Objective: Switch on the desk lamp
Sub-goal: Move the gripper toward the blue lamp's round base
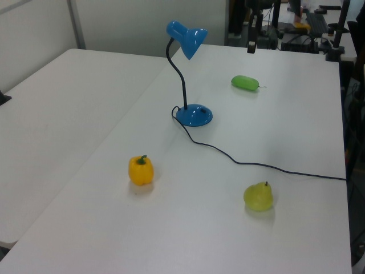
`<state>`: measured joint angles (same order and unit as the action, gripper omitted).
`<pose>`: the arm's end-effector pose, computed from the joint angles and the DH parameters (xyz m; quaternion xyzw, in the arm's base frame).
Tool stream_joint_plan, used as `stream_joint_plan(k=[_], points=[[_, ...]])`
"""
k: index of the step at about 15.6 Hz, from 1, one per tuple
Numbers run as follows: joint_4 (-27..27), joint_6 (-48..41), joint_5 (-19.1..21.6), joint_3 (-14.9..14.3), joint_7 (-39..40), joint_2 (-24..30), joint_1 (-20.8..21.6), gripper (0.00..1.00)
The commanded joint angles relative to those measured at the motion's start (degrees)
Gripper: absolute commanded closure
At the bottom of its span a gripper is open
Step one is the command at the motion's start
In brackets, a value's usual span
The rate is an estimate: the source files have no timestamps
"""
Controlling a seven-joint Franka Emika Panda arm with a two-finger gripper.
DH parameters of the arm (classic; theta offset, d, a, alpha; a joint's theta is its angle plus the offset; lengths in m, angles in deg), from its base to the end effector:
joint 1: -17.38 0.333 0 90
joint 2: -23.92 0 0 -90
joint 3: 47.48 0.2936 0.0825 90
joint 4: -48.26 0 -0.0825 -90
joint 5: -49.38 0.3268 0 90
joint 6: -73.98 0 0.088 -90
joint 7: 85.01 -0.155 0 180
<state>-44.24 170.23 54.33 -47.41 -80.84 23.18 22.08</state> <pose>0.5105 0.0551 0.5398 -0.9960 -0.0743 -0.0260 0.0432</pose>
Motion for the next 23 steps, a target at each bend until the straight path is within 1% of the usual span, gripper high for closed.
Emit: stream_joint_plan(k=[1, 3, 5, 8, 9, 14, 20, 23], points=[[-4.43, 3.58, 1.03, -0.33, 0.57, 0.83, 0.04, 1.0], [-6.72, 5.86, 0.5, -0.33, 0.66, 0.74, -0.05, 1.0], [-10.4, 8.67, 0.15, -0.33, 0.93, 0.83, 0.04, 1.0], [-14.89, 12.63, -1.69, -0.33, 1.01, 0.74, 0.04, 1.0], [-16.3, 14.38, -2.48, -0.33, 1.01, 0.65, -0.05, 1.0], [-22.63, 25.54, -2.66, -0.69, 0.66, -0.4, -0.22, 1.0], [-27.55, 38.99, -2.66, -0.69, -0.04, -2.34, -0.22, 1.0], [-28.53, 45.32, -2.66, -0.77, -2.14, -4.35, -0.22, 1.0]])
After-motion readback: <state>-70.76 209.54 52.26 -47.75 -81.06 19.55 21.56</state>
